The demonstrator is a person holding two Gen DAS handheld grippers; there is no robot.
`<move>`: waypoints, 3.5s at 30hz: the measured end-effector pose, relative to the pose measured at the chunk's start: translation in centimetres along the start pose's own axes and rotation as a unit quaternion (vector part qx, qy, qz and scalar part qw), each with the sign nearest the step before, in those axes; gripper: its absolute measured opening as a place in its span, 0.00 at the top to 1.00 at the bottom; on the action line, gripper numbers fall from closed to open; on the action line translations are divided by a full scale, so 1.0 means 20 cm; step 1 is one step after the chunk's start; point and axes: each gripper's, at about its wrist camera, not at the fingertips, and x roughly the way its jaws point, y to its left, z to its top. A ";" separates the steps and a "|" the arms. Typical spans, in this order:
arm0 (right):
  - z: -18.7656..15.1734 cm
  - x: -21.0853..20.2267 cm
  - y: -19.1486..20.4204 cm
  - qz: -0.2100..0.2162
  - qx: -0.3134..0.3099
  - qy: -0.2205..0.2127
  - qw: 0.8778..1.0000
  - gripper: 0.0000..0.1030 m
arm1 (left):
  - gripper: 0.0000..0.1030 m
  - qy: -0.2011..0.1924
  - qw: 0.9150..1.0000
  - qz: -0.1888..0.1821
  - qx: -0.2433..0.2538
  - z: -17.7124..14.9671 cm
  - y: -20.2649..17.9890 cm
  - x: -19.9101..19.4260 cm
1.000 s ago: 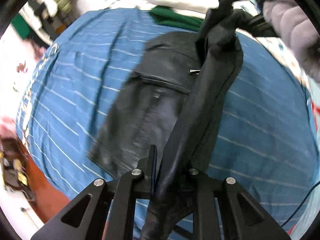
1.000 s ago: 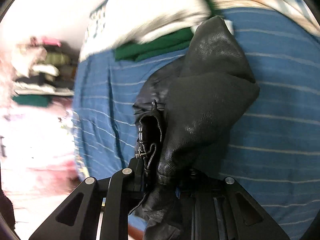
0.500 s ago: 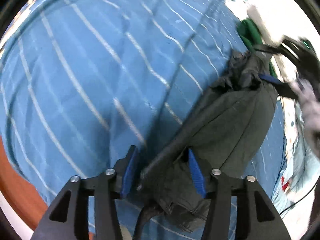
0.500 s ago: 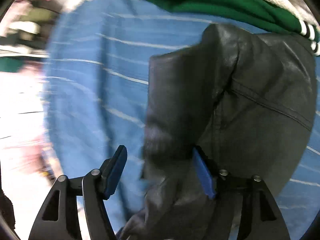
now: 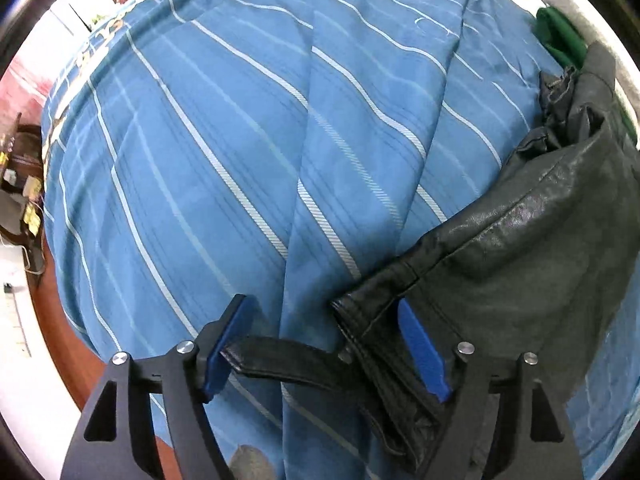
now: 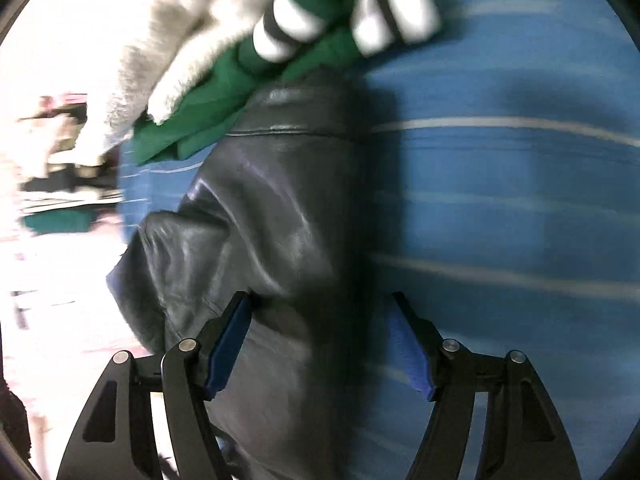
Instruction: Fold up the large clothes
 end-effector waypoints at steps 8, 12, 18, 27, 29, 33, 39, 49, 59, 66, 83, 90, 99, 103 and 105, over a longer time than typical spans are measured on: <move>-0.06 0.10 0.00 0.101 0.031 -0.062 0.992 0.84 | 0.23 -0.005 0.999 0.030 0.036 0.03 -0.10 -0.02; -0.36 -0.18 -0.17 0.121 0.141 -0.128 0.974 0.85 | 0.23 -0.015 0.998 0.032 0.053 0.08 -0.11 -0.13; -1.08 -0.62 -0.55 0.062 0.295 -0.178 0.937 0.80 | 0.22 -0.047 0.996 0.029 0.075 0.13 -0.12 -0.33; -1.44 -0.90 -0.82 -0.170 0.271 -0.112 0.941 0.37 | 0.14 0.009 0.992 0.103 0.077 0.07 -0.03 0.06; -1.43 -0.98 -0.70 -0.229 0.226 -0.115 0.940 0.37 | 0.03 0.004 0.993 0.094 0.070 0.06 -0.02 0.11; -1.33 -1.04 -0.43 -0.236 0.129 -0.154 0.951 0.37 | 0.00 -0.031 0.995 0.069 0.061 0.04 0.02 0.16; -0.92 -0.66 -0.16 -0.150 0.033 -0.111 0.982 0.45 | 0.00 -0.035 0.995 0.057 0.073 0.02 0.04 0.16; -0.79 -0.54 -0.05 -0.163 0.048 -0.085 0.982 0.44 | 0.00 0.004 0.995 0.050 0.080 0.15 0.06 0.08; -0.94 -0.11 0.17 -0.141 -0.018 -0.014 0.990 0.85 | 0.00 -0.061 0.995 0.030 0.067 0.09 -0.01 -0.34; -0.87 -0.15 0.04 -0.047 0.060 0.017 0.997 0.85 | 0.00 -0.073 0.989 0.006 0.126 0.01 -0.36 -0.42; -1.49 -1.06 -1.27 0.086 0.249 -0.188 0.946 0.33 | 0.00 -0.032 0.957 -0.041 0.285 -0.23 -1.51 -0.05; -1.31 -0.91 -1.30 0.136 0.232 -0.227 0.936 0.35 | 0.00 -0.028 0.955 -0.062 0.290 -0.19 -1.47 -0.05; -1.37 -1.08 -1.02 0.135 0.145 -0.268 0.943 0.68 | 0.00 -0.016 0.954 -0.064 0.291 -0.15 -1.50 -0.03; -1.25 -0.92 -1.31 0.162 0.223 -0.234 0.932 0.46 | 0.00 -0.018 0.952 -0.065 0.299 -0.14 -1.49 -0.01; -1.19 -0.88 -1.38 0.216 0.242 -0.241 0.915 0.46 | 0.00 -0.018 0.951 -0.070 0.300 -0.14 -1.49 -0.01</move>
